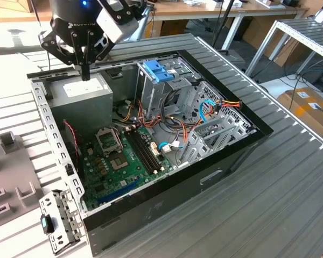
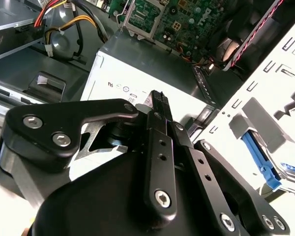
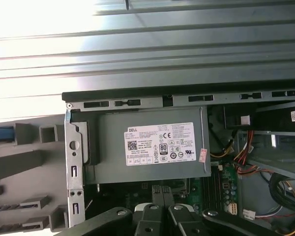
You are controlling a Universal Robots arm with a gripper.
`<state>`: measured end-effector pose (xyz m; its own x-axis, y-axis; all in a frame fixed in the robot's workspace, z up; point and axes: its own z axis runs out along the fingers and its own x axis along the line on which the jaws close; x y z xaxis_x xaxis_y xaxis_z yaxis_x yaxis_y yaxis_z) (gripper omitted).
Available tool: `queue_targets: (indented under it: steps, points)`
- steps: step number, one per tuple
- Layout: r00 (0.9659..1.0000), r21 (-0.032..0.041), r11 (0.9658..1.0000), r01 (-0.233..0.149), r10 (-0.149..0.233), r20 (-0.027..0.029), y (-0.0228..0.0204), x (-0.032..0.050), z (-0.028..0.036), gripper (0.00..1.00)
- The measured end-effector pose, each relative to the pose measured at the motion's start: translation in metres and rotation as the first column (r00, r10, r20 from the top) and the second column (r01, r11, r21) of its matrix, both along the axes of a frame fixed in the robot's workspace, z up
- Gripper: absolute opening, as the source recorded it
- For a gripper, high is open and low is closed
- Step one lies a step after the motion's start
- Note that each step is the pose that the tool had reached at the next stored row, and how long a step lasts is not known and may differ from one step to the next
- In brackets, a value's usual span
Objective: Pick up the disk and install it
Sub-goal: 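Reach for the disk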
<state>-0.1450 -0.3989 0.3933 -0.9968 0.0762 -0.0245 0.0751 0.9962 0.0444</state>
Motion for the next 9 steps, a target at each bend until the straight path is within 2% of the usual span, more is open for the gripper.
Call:
queue_targets:
  steps: [9]
  points:
    - [1.0000, 0.0000, 1.0000, 0.000, 0.000, 0.0000, 0.0000, -0.0069, 0.0000, 0.11]
